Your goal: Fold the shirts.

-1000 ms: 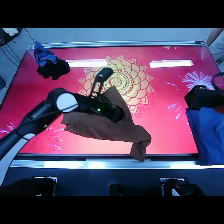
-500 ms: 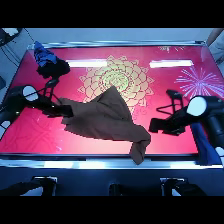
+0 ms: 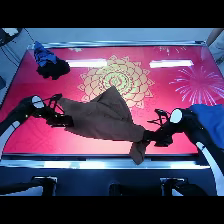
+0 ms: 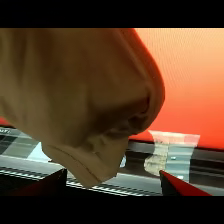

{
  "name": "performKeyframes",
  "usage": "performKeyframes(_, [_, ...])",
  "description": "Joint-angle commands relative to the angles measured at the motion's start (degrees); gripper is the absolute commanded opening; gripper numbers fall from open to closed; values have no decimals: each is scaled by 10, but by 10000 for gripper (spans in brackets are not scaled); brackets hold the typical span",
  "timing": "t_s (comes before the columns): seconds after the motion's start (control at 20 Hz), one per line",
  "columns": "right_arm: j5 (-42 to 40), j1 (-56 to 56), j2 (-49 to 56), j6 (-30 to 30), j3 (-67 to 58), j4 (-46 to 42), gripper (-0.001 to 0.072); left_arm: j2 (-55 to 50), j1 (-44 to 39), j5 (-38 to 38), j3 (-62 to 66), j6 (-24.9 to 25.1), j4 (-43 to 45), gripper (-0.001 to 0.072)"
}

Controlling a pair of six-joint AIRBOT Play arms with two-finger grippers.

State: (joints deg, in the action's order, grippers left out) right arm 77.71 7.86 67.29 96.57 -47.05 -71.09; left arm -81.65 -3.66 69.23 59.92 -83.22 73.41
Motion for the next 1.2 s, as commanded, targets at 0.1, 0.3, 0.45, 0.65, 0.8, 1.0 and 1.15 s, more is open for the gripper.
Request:
performKeyframes(0.1, [-12,3,60,-1,5,4,695,-33,-21,-12,-4,6,-8,232])
performKeyframes(0.3, [-64,56,110,-14,5,25,659,-28,-21,-11,-4,8,-8,25])
performKeyframes(0.45, [-110,77,113,-11,-2,24,50,-5,-20,-13,2,15,-8,24])
performKeyframes(0.65, [-51,70,62,-8,-90,-67,42,80,-13,-29,99,38,12,23])
performKeyframes(0.8, [-43,70,-54,-8,-225,-234,42,183,-8,-99,247,32,34,23])
performKeyframes(1.0, [-113,71,-213,-8,-417,-356,42,282,21,-203,477,-31,42,23])
performKeyframes(1.15, [-152,71,-313,31,-470,-343,42,327,24,-226,562,-103,23,24])
